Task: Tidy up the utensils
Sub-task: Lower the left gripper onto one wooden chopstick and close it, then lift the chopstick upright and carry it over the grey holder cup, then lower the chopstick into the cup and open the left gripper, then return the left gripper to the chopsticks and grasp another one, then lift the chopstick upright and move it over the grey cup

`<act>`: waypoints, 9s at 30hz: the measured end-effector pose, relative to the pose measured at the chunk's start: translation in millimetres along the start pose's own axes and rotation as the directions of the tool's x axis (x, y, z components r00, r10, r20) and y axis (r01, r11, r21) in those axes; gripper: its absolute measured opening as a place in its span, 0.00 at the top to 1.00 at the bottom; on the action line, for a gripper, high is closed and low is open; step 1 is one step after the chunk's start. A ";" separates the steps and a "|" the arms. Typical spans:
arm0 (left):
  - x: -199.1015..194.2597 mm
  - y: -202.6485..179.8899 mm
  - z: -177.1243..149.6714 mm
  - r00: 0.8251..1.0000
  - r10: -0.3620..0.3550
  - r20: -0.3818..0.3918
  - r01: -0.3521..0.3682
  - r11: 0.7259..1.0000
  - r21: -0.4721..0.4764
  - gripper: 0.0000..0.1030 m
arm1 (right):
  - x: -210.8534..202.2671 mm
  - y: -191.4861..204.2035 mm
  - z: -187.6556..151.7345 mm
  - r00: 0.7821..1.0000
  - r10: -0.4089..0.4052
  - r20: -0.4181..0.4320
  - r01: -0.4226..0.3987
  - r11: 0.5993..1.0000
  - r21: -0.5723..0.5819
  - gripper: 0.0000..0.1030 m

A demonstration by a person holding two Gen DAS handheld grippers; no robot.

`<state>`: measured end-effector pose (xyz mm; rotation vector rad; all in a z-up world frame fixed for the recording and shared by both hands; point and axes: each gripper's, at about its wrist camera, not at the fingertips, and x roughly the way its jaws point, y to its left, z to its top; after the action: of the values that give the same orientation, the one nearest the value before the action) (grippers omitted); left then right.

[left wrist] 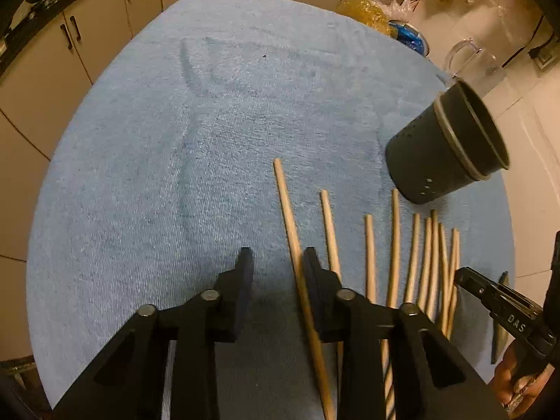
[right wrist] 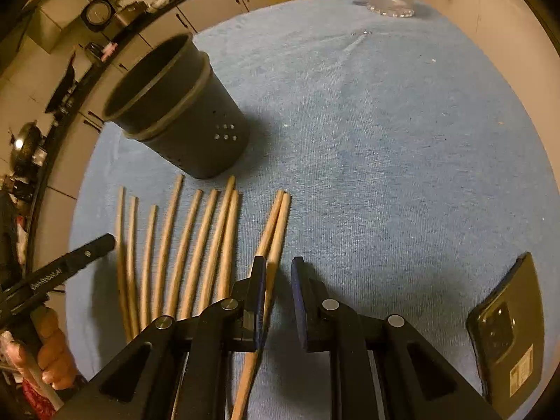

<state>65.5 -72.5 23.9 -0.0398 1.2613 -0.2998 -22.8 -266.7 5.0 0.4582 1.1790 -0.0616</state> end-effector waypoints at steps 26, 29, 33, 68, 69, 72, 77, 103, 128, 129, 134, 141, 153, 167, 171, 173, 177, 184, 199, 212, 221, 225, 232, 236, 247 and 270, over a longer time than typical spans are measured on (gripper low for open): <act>-117.8 -25.7 -23.5 0.927 -0.056 0.371 0.014 0.993 0.115 0.94 | -109.5 13.9 -16.5 0.941 0.133 0.312 -0.106 0.989 -0.102 0.94; -142.1 -28.4 -33.6 0.907 -0.072 0.415 0.024 0.993 0.119 0.94 | -132.9 19.2 -24.6 0.911 0.161 0.379 -0.118 0.984 -0.132 0.94; -166.3 -34.5 -41.1 0.890 -0.083 0.449 0.025 0.991 0.134 0.94 | -152.8 26.3 -33.0 0.875 0.174 0.452 -0.109 0.980 -0.166 0.94; -229.9 -113.6 72.5 0.823 -0.225 0.521 0.139 0.970 0.200 0.94 | -224.2 18.1 74.1 0.733 0.265 0.626 -0.272 0.958 -0.087 0.94; -224.2 -114.3 76.2 0.824 -0.228 0.519 0.142 0.970 0.199 0.94 | -221.6 17.6 78.6 0.735 0.264 0.625 -0.273 0.958 -0.085 0.94; -202.7 -115.9 86.8 0.839 -0.228 0.494 0.149 0.970 0.194 0.94 | -207.5 15.7 91.8 0.747 0.245 0.618 -0.259 0.963 -0.070 0.94; -164.6 -117.4 98.5 0.875 -0.225 0.429 0.150 0.968 0.202 0.94 | -173.0 16.2 104.1 0.798 0.241 0.553 -0.250 0.966 -0.062 0.94; -118.6 -108.7 105.9 0.902 -0.213 0.375 0.143 0.968 0.206 0.73 | -120.1 11.6 102.0 0.854 0.255 0.454 -0.259 0.964 -0.054 0.82; -57.5 -1.9 -40.6 0.961 -0.151 0.232 0.142 0.988 0.055 0.70 | -54.6 -37.2 -31.5 0.925 0.291 0.245 -0.313 0.948 0.056 0.79; -50.8 3.0 -43.4 0.965 -0.150 0.215 0.145 0.989 0.038 0.70 | -47.2 -39.5 -37.7 0.929 0.292 0.228 -0.314 0.947 0.066 0.79; -27.2 9.5 -41.7 0.977 -0.159 0.145 0.160 0.987 0.003 0.70 | -24.7 -45.2 -55.6 0.940 0.290 0.181 -0.312 0.944 0.104 0.79; -7.5 -21.8 -19.2 0.989 -0.099 0.110 0.093 0.994 0.056 0.71 | -27.2 -41.1 -51.8 0.940 0.286 0.188 -0.308 0.946 0.102 0.79; -2.0 -24.8 -25.1 0.993 0.013 0.118 -0.024 0.996 0.091 0.93 | -9.4 -10.6 -22.8 0.967 0.218 0.135 -0.227 0.972 0.056 0.79; 4.6 -20.9 -17.8 0.993 -0.011 0.120 0.001 0.997 0.082 0.93 | 5.9 25.2 -4.1 0.995 -0.014 0.100 0.024 0.994 -0.104 0.91; 3.2 -12.8 -20.4 0.991 -0.047 0.122 0.040 0.997 0.066 0.94 | 3.9 18.4 -5.6 0.995 0.028 0.091 -0.021 0.997 -0.068 0.93; 1.4 -9.5 -21.3 0.990 -0.071 0.125 0.064 0.996 0.056 0.94 | 0.7 9.4 -8.4 0.993 0.070 0.098 -0.066 0.997 -0.046 0.93; -11.7 -6.5 -24.5 0.981 -0.101 0.164 0.095 0.994 0.044 0.94 | -14.5 -3.2 -14.5 0.980 0.143 0.142 -0.141 0.990 -0.021 0.94; -57.5 -7.8 -36.1 0.949 -0.141 0.281 0.130 0.990 0.058 0.94 | -64.2 -2.1 -32.9 0.924 0.225 0.308 -0.209 0.974 -0.085 0.94; -128.2 -35.7 -60.7 0.892 -0.161 0.423 0.112 0.984 0.139 0.94 | -134.6 14.8 -67.9 0.793 0.303 0.529 -0.241 0.953 -0.185 0.94; -150.6 -44.1 -69.2 0.866 -0.184 0.464 0.115 0.978 0.173 0.94 | -155.5 14.0 -77.8 0.755 0.319 0.573 -0.245 0.948 -0.206 0.94; -158.5 -50.1 -67.0 0.858 -0.188 0.477 0.109 0.976 0.187 0.94 | -162.7 9.9 -76.6 0.745 0.327 0.582 -0.261 0.945 -0.198 0.94; -162.1 -51.5 -64.5 0.855 -0.189 0.483 0.111 0.976 0.186 0.94 | -166.3 7.3 -74.8 0.737 0.338 0.585 -0.276 0.941 -0.195 0.94; -168.8 -57.6 -56.3 0.850 -0.194 0.489 0.110 0.975 0.195 0.94 | -176.2 8.0 -69.4 0.721 0.342 0.602 -0.275 0.939 -0.204 0.94; -176.7 -62.4 -47.9 0.842 -0.196 0.503 0.106 0.974 0.202 0.94 | -183.4 8.4 -63.4 0.710 0.346 0.613 -0.281 0.938 -0.203 0.94; -204.2 -80.5 -19.1 0.820 -0.221 0.527 0.112 0.966 0.231 0.94 | -206.8 10.0 -40.3 0.680 0.353 0.642 -0.286 0.935 -0.210 0.94; -226.6 -104.5 60.9 0.775 -0.253 0.579 0.140 0.962 0.232 0.94 | -231.6 30.7 40.9 0.622 0.301 0.723 -0.236 0.952 -0.193 0.94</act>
<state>40.5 -125.6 274.0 -0.1086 0.5803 -0.5346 -68.9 -298.1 235.4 0.4681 0.2752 0.0581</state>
